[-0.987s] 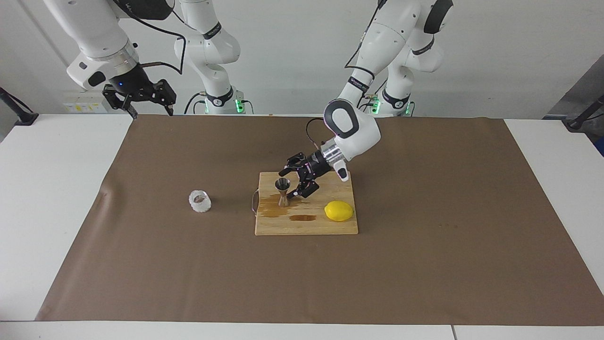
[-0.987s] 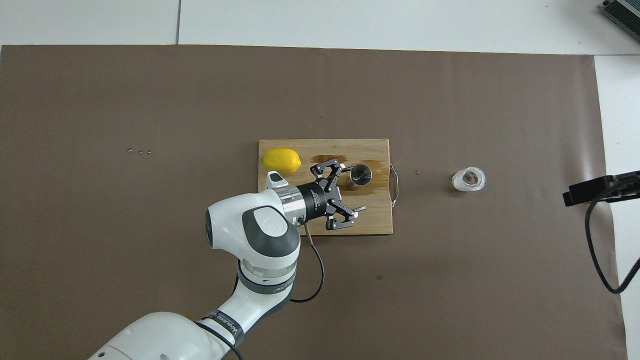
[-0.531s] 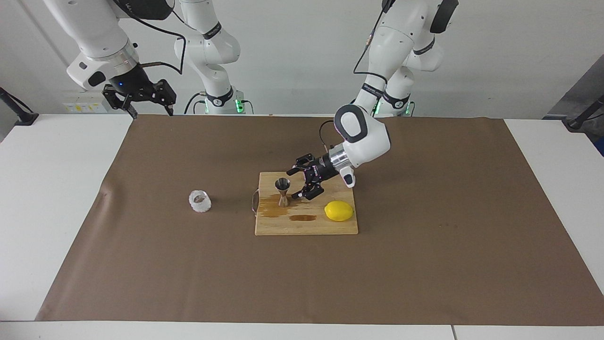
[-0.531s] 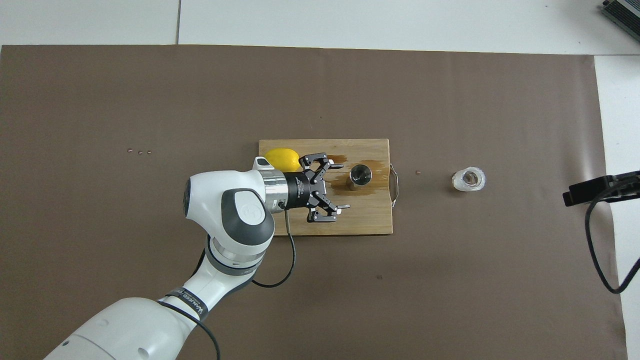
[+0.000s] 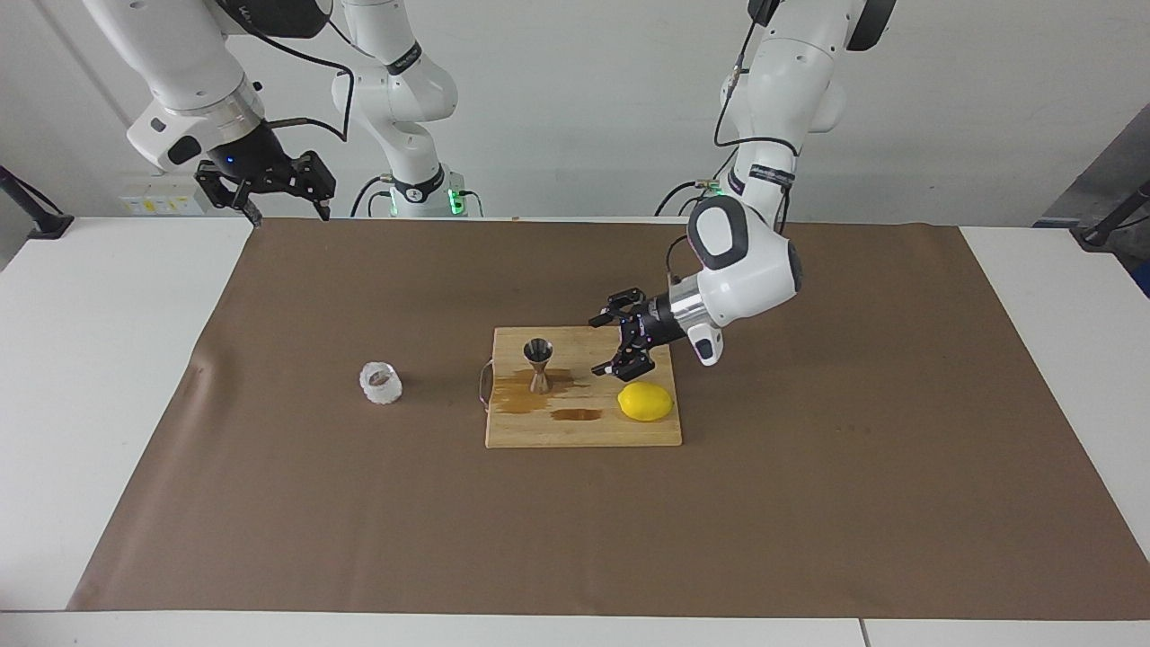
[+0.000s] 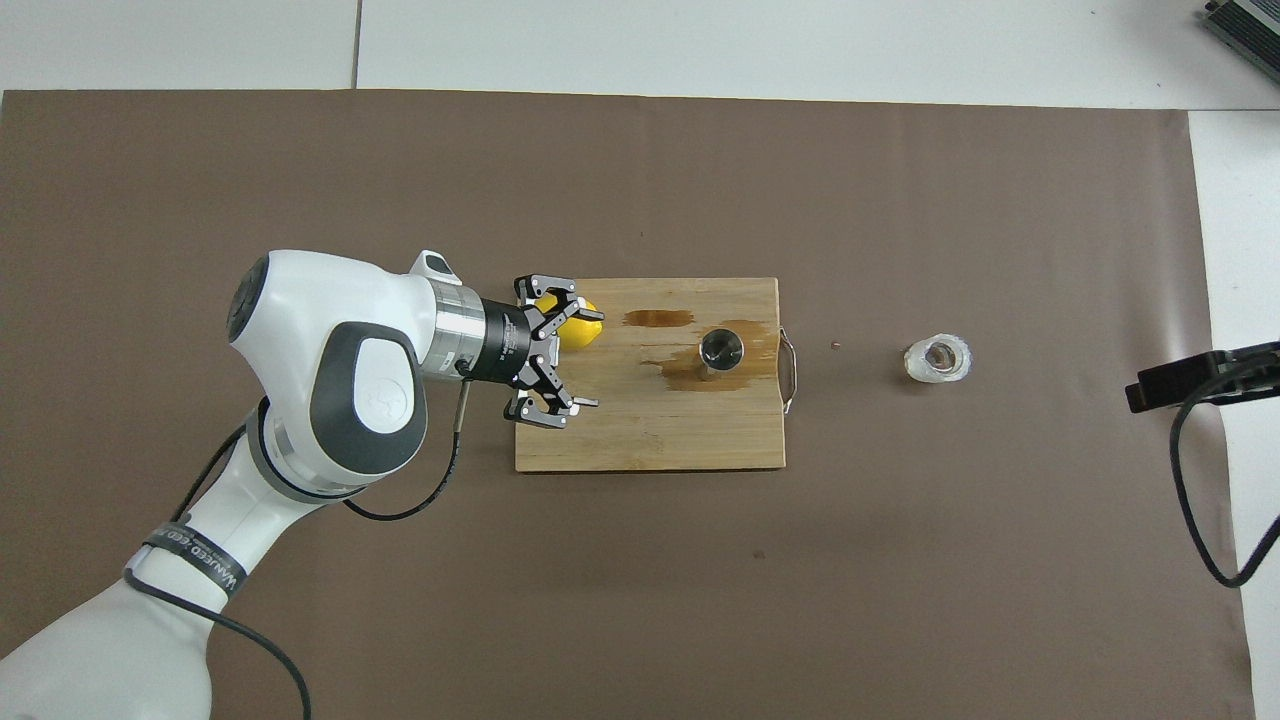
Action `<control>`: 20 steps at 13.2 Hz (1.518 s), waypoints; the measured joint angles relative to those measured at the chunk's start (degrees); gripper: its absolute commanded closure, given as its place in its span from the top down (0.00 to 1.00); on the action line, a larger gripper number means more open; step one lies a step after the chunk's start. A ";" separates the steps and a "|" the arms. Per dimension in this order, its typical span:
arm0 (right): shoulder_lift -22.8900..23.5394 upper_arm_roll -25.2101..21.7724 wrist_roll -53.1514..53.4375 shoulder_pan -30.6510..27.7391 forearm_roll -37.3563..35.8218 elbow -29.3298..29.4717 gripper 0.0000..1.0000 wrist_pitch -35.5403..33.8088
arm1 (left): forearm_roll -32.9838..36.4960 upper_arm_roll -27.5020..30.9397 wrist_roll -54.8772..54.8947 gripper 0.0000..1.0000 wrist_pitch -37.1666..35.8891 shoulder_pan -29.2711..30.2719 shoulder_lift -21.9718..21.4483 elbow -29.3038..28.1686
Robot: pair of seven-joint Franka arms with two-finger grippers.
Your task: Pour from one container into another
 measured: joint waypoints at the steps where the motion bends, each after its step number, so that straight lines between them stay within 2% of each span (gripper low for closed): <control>1: 0.00 0.00 0.00 0.00 0.00 0.00 1.00 0.00 | 4.49 0.08 -0.26 1.00 -0.49 0.46 -1.12 -0.02; 6: 0.00 0.00 0.00 0.00 0.00 0.00 1.00 0.00 | 27.09 0.36 -0.25 1.00 -4.46 4.26 -4.24 1.64; 9: 0.00 -0.14 0.03 -0.68 0.00 0.00 1.00 -0.15 | 36.56 0.46 3.45 1.00 -7.05 6.77 -4.70 5.29; 12: -0.06 -0.21 -4.58 -1.82 0.00 -0.48 1.00 -0.43 | 39.64 0.57 16.72 1.00 -9.97 10.42 -4.73 8.40; 15: -1.02 -0.23 -17.06 -1.83 0.00 -4.35 1.00 4.89 | 41.80 0.68 29.21 1.00 -10.52 13.55 -5.03 9.26; 18: -3.29 -0.23 -29.26 -1.84 0.00 -10.92 1.00 13.33 | 44.78 1.29 40.67 1.00 -12.78 14.04 -7.26 9.47; 20: -4.58 -0.24 -42.17 -1.85 0.00 -15.77 1.00 20.97 | 46.32 2.38 48.98 1.00 -14.97 14.09 -9.10 9.49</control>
